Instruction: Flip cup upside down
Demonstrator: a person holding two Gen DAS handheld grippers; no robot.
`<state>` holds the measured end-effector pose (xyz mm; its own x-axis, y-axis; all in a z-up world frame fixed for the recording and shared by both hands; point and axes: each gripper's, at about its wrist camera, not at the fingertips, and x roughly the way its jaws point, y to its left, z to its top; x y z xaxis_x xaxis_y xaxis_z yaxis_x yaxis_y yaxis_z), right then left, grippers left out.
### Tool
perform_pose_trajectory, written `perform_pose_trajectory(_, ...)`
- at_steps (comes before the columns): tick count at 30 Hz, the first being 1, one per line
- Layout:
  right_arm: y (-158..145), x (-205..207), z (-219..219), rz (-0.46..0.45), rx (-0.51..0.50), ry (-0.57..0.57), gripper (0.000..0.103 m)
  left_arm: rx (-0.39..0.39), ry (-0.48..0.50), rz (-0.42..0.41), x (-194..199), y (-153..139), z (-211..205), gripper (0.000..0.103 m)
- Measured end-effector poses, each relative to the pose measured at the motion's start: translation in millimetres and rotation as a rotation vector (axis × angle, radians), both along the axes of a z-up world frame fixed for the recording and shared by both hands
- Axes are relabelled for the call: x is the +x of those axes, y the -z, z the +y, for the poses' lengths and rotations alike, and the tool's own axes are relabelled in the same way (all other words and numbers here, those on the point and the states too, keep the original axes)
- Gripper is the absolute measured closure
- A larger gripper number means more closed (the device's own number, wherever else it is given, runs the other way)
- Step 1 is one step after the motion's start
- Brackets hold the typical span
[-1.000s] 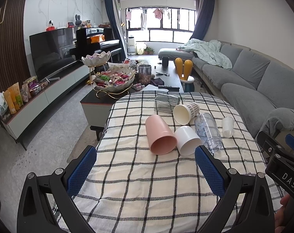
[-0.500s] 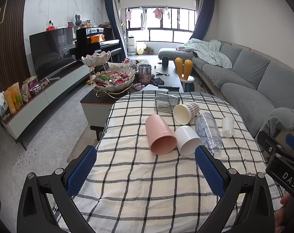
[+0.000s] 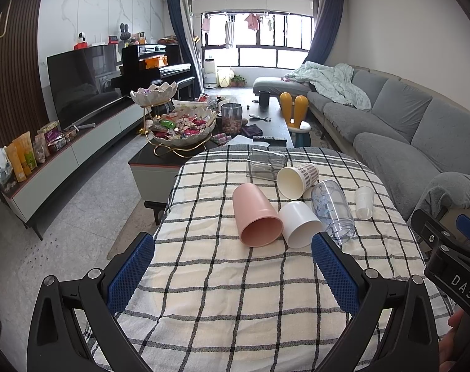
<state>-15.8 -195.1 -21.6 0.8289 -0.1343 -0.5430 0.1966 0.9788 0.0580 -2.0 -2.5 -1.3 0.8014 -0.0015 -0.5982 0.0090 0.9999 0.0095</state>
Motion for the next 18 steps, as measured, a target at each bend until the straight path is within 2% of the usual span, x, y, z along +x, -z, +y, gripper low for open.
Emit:
perform_pose_trajectory(14, 5.1, 1.8, 2.0, 0.006, 0.001, -0.006, 0.006, -0.003, -0.001, 0.000, 3.4, 5.4, 1.8, 0.000)
perform_pose_trajectory(18, 10.0, 20.5, 10.0, 0.027, -0.001, -0.026, 0.006, -0.001, -0.013, 0.009, 8.4, 6.2, 2.7, 0.000)
